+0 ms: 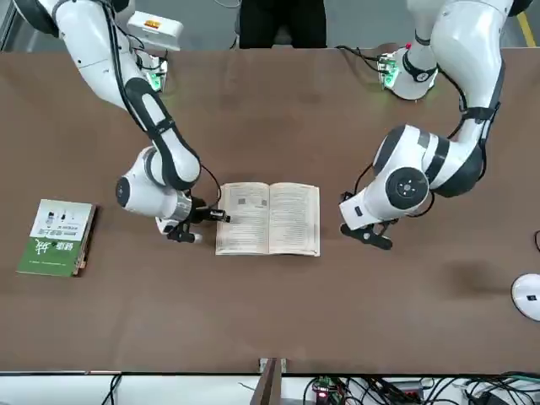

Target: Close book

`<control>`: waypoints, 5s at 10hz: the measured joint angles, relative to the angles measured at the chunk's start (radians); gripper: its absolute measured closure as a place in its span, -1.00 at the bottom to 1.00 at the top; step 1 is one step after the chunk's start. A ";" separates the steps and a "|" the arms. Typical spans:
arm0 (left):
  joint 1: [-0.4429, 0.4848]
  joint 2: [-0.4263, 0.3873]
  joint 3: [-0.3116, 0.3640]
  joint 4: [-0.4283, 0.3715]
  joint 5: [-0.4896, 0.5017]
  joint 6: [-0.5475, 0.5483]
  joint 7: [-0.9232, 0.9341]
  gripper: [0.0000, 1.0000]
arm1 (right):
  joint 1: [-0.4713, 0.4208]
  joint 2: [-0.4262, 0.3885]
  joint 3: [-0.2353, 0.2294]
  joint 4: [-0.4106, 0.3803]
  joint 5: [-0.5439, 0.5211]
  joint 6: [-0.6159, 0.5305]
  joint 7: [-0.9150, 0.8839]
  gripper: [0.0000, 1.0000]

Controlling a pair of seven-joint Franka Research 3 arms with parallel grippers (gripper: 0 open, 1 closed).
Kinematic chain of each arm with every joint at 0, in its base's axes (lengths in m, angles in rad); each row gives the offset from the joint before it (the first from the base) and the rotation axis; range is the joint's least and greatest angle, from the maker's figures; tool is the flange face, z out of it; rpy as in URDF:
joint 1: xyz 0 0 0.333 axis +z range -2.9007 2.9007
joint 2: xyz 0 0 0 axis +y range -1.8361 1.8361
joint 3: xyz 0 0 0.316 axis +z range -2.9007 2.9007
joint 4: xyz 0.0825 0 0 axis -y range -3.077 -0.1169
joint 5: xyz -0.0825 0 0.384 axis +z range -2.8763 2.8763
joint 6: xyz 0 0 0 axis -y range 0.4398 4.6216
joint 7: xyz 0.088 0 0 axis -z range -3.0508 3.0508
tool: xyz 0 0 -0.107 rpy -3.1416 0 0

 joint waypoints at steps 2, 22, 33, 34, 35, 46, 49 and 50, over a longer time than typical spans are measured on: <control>0.000 0.004 -0.003 0.000 0.000 0.009 0.000 -1.00 | 0.000 0.004 0.000 -0.004 0.000 0.012 -0.008 0.98; 0.000 0.064 -0.057 0.058 0.000 0.067 0.032 -1.00 | 0.019 0.052 0.001 -0.005 0.002 0.091 -0.032 0.98; -0.002 0.139 -0.103 0.160 0.000 0.175 0.298 -1.00 | 0.018 0.052 -0.001 -0.006 0.019 0.091 -0.051 0.98; -0.002 0.146 -0.104 0.161 0.000 0.190 0.320 -1.00 | 0.018 0.052 -0.001 -0.006 0.019 0.091 -0.051 0.98; -0.002 0.153 -0.105 0.161 0.000 0.205 0.341 -1.00 | 0.018 0.052 -0.001 -0.006 0.020 0.091 -0.051 0.98; -0.033 0.234 -0.149 0.163 -0.034 0.299 0.379 -1.00 | 0.018 0.052 -0.002 -0.005 0.021 0.091 -0.052 0.98; -0.034 0.271 -0.154 0.163 -0.049 0.342 0.381 -1.00 | 0.015 0.052 -0.004 -0.004 0.022 0.091 -0.052 0.98; -0.035 0.283 -0.158 0.163 -0.050 0.350 0.382 -1.00 | 0.014 0.052 -0.005 -0.004 0.022 0.091 -0.052 0.98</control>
